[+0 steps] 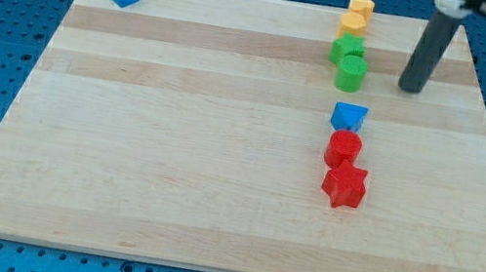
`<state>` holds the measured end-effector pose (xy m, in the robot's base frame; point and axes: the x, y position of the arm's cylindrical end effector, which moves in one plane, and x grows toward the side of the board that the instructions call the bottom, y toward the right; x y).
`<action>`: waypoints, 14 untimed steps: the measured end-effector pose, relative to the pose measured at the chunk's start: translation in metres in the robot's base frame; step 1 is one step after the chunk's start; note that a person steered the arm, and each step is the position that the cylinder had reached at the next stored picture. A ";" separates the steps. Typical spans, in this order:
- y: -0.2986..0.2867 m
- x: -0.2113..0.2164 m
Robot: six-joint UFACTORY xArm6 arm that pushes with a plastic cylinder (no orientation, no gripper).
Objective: Push the yellow hexagon to the top center of the board
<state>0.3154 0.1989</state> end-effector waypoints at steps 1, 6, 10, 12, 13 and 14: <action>-0.007 -0.056; -0.073 -0.069; -0.129 -0.069; -0.156 -0.069; -0.167 -0.069; -0.173 -0.069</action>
